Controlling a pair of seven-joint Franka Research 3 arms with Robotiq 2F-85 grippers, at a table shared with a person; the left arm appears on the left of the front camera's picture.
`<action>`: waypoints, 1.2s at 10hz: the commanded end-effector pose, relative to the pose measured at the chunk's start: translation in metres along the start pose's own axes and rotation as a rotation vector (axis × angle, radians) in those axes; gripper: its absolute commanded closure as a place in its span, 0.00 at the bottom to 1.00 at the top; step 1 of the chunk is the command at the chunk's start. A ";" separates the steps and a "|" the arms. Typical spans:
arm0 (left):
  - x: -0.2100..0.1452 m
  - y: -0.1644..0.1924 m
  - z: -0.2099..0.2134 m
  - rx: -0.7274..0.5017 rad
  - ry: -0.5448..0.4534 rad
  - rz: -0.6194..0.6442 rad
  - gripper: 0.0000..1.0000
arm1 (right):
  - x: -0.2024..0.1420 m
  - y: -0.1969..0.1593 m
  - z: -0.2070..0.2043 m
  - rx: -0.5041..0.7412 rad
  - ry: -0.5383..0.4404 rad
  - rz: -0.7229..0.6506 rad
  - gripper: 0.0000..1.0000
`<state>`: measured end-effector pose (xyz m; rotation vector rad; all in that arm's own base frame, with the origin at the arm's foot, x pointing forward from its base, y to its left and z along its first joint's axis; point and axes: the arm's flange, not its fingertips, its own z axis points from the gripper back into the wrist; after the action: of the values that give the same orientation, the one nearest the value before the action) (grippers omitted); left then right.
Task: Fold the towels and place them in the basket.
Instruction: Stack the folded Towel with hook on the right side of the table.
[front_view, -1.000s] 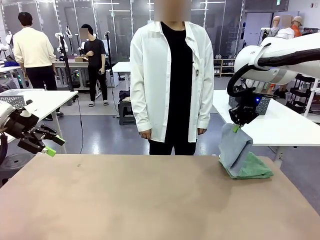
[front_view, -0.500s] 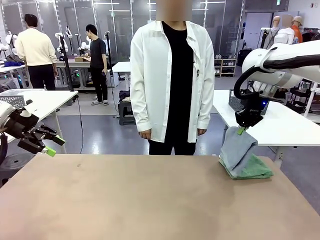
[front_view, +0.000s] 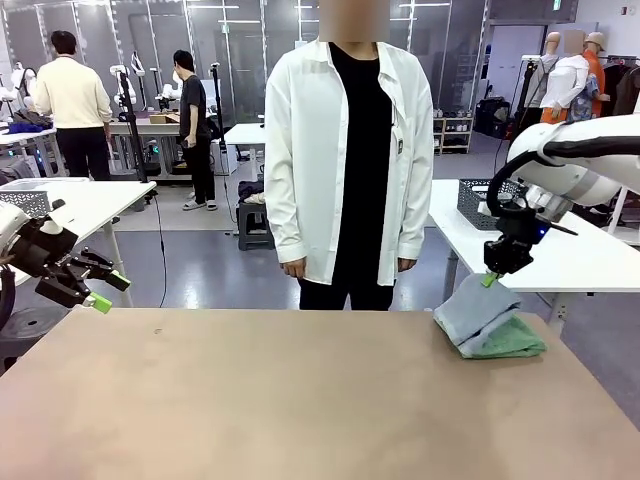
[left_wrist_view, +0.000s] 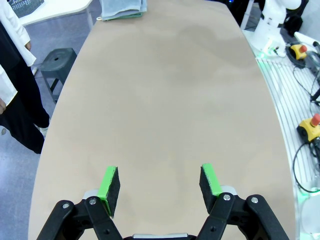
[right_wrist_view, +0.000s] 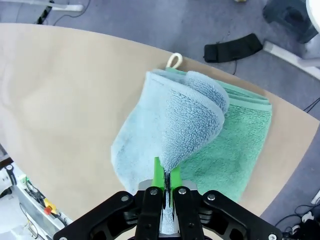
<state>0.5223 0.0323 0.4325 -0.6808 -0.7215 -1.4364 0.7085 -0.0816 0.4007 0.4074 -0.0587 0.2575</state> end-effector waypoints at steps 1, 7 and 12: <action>0.002 -0.003 0.001 0.005 0.001 -0.002 0.19 | 0.014 -0.018 -0.004 0.072 -0.004 0.003 0.95; 0.002 -0.003 0.001 0.005 0.001 -0.002 0.19 | 0.011 -0.073 -0.007 0.133 -0.029 -0.046 0.95; 0.002 -0.003 0.001 0.005 0.001 -0.002 0.19 | 0.016 -0.086 -0.026 0.130 0.026 -0.080 0.55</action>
<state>0.5223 0.0322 0.4325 -0.6809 -0.7214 -1.4365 0.7333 -0.1446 0.3436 0.5364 -0.0131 0.2150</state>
